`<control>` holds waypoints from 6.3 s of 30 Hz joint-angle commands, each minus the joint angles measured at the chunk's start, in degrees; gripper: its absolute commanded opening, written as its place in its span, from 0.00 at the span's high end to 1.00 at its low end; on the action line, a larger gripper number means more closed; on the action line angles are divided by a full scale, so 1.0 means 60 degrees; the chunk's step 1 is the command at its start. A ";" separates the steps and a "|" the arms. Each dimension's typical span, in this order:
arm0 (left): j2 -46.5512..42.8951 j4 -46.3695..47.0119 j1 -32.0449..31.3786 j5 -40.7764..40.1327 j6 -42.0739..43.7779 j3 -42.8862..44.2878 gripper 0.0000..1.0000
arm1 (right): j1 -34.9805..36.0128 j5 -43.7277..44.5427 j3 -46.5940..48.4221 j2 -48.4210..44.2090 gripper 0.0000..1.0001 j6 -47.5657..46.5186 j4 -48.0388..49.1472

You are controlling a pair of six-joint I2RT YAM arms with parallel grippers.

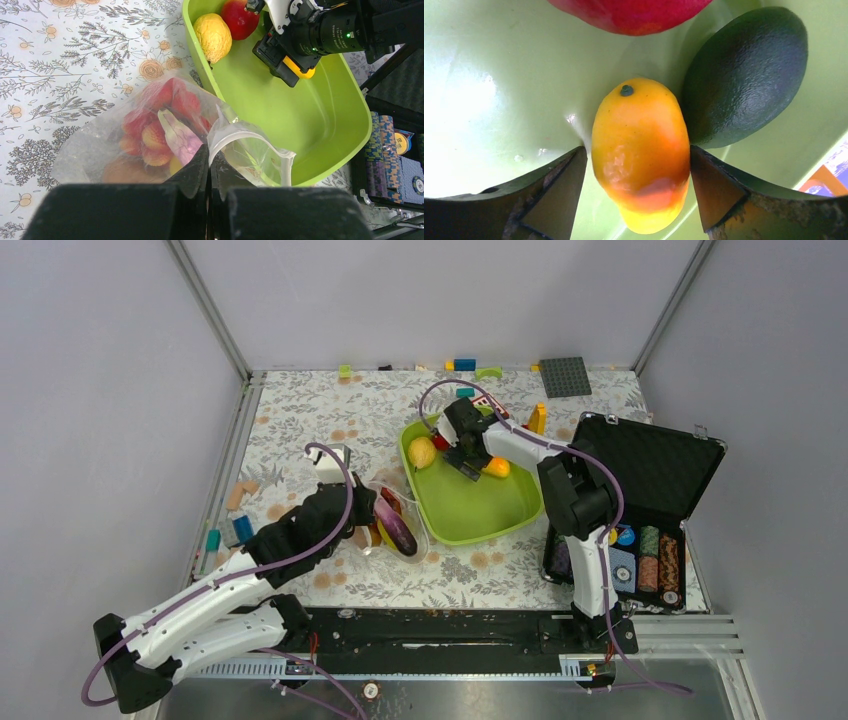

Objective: Place the food in the zip-top bag and seal the zipper
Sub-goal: Pick up the fake fruit from the bin, then place the fake fruit in the zipper food storage bag, then pick up the fake fruit from the bin.

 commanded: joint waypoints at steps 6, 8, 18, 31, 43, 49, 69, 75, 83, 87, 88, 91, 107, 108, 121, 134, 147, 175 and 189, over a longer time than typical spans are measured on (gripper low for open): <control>-0.0167 0.0454 -0.0030 -0.0030 0.0011 0.0289 1.00 | -0.0142 -0.0902 0.0730 -0.0115 0.55 0.0545 -0.1083; -0.0155 0.0481 -0.0028 0.0016 0.0003 0.0288 1.00 | -0.0143 -0.1218 0.0739 -0.0401 0.68 0.0680 -0.1158; -0.0153 0.0473 -0.0029 0.0107 -0.0002 0.0289 1.00 | -0.0131 -0.3131 -0.0800 -0.3649 0.75 0.2627 0.0264; -0.0054 0.0505 -0.0030 0.0040 -0.0021 0.0285 1.00 | 0.0914 -0.9489 -0.6573 -0.8429 0.82 0.7212 0.7724; -0.0065 0.0530 -0.0029 0.0146 -0.0034 0.0275 1.00 | 0.2465 -0.8825 -0.6840 -0.8039 0.83 0.7821 0.8551; -0.0165 0.0534 -0.0036 0.0195 -0.0063 0.0260 1.00 | 0.2823 -0.8857 -0.6522 -0.7448 0.82 0.7780 0.8423; -0.0172 0.0559 -0.0028 0.0432 -0.0085 0.0274 1.00 | 0.3882 -0.6480 -0.5290 -0.5841 0.75 0.7128 0.7139; -0.0337 0.0575 -0.0030 0.0547 -0.0096 0.0245 1.00 | 0.3966 -0.6523 -0.4887 -0.5285 0.72 0.7188 0.6736; -0.0482 0.0594 -0.0031 0.0691 -0.0093 0.0240 1.00 | 0.4091 -0.6342 -0.4762 -0.4959 0.71 0.7319 0.6598; -0.0555 0.0673 -0.0030 0.0757 -0.0102 0.0197 1.00 | 0.4132 -0.6363 -0.4757 -0.5020 0.69 0.7260 0.6464; -0.0541 0.0680 -0.0034 0.0787 -0.0101 0.0198 1.00 | 0.4149 -0.6345 -0.4681 -0.5019 0.68 0.7214 0.6377; -0.0444 0.0694 -0.0041 0.0955 -0.0096 0.0229 1.00 | 0.4232 -0.6080 -0.4505 -0.5114 0.66 0.7303 0.6313; -0.0367 0.0841 -0.0029 0.1254 -0.0203 0.0190 1.00 | 0.5235 -0.1420 -0.4762 -0.4875 0.55 0.8900 0.8168; -0.0380 0.0839 -0.0028 0.1226 -0.0196 0.0186 1.00 | 0.5322 -0.1255 -0.4725 -0.4827 0.54 0.8773 0.8173; -0.0474 0.0845 -0.0038 0.1071 -0.0268 0.0128 1.00 | 0.5645 -0.2830 -0.4807 -0.4832 0.28 0.7359 0.8220; -0.0554 0.0752 -0.0039 0.0904 -0.0265 0.0142 1.00 | 0.5652 -0.4168 -0.5262 -0.5967 0.15 0.7106 0.7943; -0.0727 0.0646 -0.0030 0.0633 -0.0263 0.0114 1.00 | 0.5498 -0.0154 -0.6826 -0.8861 0.01 0.5944 0.6999; -0.0859 0.0424 -0.0031 0.0151 -0.0177 0.0157 1.00 | 0.0642 0.0414 -0.1996 -0.2878 0.00 0.9232 0.3946; -0.0810 0.0414 -0.0030 0.0145 -0.0166 0.0157 1.00 | 0.0163 0.0587 0.0169 -0.0365 0.00 1.0549 0.3594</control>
